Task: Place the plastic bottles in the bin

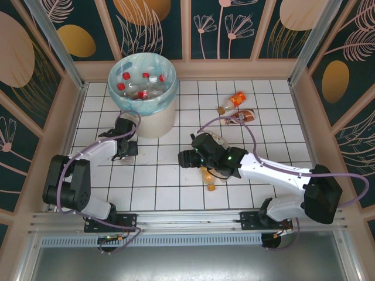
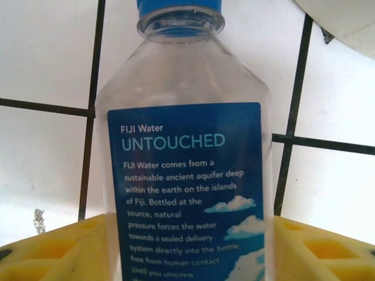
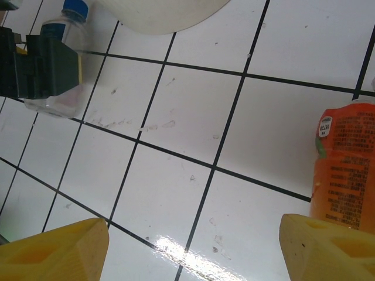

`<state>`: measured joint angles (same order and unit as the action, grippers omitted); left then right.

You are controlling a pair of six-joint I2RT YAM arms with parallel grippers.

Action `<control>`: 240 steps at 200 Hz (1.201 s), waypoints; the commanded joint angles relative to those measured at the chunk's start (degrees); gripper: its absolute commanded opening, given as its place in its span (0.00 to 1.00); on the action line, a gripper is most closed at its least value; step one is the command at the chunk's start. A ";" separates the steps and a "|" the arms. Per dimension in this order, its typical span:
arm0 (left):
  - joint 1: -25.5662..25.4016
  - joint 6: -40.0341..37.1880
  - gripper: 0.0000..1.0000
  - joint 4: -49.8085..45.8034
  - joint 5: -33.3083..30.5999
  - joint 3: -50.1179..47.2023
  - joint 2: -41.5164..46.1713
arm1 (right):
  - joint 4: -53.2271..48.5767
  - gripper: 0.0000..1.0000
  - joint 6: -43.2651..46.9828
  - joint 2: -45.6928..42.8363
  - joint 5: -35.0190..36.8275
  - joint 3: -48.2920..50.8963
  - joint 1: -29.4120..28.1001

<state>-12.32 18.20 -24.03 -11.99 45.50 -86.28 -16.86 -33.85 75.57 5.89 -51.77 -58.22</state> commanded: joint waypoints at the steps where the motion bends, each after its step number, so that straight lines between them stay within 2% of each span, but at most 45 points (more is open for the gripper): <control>1: 0.11 -0.28 0.57 -0.66 -0.01 1.43 0.29 | 0.85 0.77 0.95 0.63 -0.34 -1.97 0.31; 42: 0.15 2.26 0.52 -3.81 -2.44 1.92 5.81 | 0.95 0.77 0.97 0.46 -0.17 -2.06 0.34; 99: 0.11 10.49 0.49 -8.75 -7.54 2.20 22.45 | 1.30 0.77 2.25 0.79 0.03 -2.84 0.38; 125: 0.18 13.55 0.41 -10.13 -13.04 3.99 31.05 | 1.39 0.77 2.99 0.98 0.23 -3.69 0.41; 153: 0.11 12.52 0.30 -10.93 -19.03 9.52 36.25 | 1.48 0.77 3.09 0.98 0.57 -4.20 0.38; 173: 0.15 7.97 0.30 -10.50 -21.38 16.41 36.03 | 1.29 0.77 3.00 0.89 0.78 -4.23 0.38; 197: 0.12 2.07 0.29 -9.29 -21.41 27.25 31.32 | 1.13 0.76 2.82 0.89 1.47 -4.38 0.38; 220: 0.10 -2.49 0.27 -4.66 -15.44 36.45 25.59 | 1.27 0.77 2.99 1.22 1.92 -5.00 0.47; 240: 0.11 -4.62 0.27 0.31 -7.52 42.95 19.62 | 1.50 0.77 3.17 2.11 2.28 -6.04 0.47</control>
<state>-12.32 19.51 -30.50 -28.21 82.48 -60.90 -16.38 -31.83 76.44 6.37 -54.74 -58.15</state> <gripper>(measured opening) 0.458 0.766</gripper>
